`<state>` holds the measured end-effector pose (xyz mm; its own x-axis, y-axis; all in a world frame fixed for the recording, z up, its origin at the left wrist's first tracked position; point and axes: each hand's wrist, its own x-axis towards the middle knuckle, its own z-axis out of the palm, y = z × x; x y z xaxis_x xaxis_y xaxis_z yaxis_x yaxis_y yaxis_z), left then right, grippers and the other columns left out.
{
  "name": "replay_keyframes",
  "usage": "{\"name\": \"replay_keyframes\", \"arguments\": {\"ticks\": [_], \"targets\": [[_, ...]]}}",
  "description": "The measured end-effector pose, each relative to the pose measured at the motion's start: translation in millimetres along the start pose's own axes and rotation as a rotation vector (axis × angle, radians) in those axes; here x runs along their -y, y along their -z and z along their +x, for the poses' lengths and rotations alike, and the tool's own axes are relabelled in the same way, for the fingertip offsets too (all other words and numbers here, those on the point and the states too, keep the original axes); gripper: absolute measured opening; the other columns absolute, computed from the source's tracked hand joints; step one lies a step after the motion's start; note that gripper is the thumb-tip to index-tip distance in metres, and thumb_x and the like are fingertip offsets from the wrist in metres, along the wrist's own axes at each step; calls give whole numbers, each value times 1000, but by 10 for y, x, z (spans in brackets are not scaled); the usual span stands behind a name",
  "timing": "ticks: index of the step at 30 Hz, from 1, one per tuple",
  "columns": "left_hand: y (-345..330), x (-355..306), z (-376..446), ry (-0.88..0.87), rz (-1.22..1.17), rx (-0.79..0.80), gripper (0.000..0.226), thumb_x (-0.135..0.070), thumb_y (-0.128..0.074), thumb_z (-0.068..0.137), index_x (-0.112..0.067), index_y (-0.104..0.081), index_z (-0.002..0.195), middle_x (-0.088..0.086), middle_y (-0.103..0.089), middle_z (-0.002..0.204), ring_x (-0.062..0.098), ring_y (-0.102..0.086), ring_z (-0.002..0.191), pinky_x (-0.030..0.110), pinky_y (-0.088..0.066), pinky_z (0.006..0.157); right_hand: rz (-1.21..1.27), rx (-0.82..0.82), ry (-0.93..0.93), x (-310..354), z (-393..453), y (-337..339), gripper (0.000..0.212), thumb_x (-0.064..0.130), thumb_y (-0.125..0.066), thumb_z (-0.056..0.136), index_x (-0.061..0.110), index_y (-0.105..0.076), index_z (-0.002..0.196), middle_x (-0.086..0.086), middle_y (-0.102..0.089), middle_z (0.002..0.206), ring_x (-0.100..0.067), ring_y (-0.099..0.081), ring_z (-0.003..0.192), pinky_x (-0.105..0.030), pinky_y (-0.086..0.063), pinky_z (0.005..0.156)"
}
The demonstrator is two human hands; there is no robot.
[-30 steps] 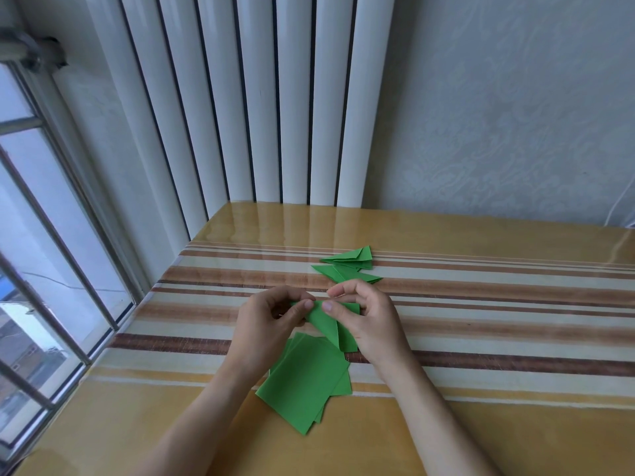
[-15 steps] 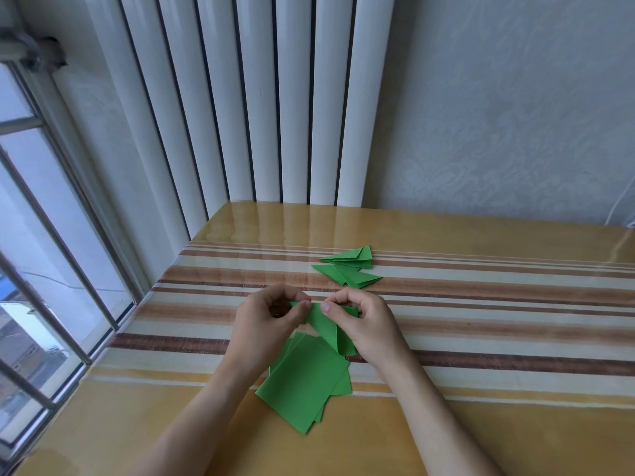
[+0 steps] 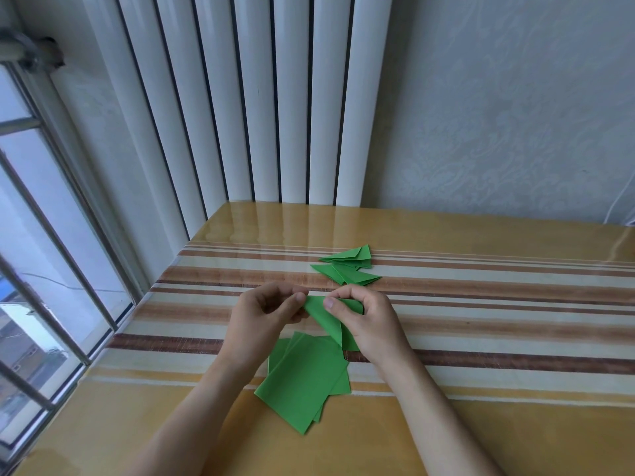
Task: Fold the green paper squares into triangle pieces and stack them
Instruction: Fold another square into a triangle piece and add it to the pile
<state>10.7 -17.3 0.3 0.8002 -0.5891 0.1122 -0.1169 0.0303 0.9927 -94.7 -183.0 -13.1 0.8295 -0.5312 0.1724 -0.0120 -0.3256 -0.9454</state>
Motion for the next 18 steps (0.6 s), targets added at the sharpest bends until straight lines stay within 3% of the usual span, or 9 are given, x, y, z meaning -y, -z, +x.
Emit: {"name": "replay_keyframes", "arguments": {"ticks": [3,8,14,18], "targets": [[-3,1,2,4,14,-12,11,-10,-71,94,-6,-78,102,11,-79,86,19,-76,79,23,-60,75,-18,-28,25,25,-15,0,9,30,-75,95,28,-77,87,16,-75,90,-1,-68,91,-27,-51,84],[-19,-64,-17,126,-137,25,17,-12,-74,91,-5,-76,107,10,-81,93,22,-78,87,21,-62,75,-82,-40,94,33,-19,-6,9,30,-75,95,29,-75,87,16,-74,90,-2,-67,93,-32,-54,87],[-26,-146,-53,234,-310,23,10,-6,-72,89,2,-76,95,12,-77,80,11,-75,67,10,-48,47,-51,-31,141,61,-28,-14,8,27,-74,97,26,-74,88,14,-74,90,-5,-68,95,-29,-53,88],[-15,-127,-34,210,-317,-15,17,-11,-76,85,3,-77,93,16,-79,87,17,-76,78,14,-55,56,-44,-31,134,73,-26,-34,7,28,-74,97,26,-75,90,14,-74,91,-5,-68,95,-32,-54,89]]}}
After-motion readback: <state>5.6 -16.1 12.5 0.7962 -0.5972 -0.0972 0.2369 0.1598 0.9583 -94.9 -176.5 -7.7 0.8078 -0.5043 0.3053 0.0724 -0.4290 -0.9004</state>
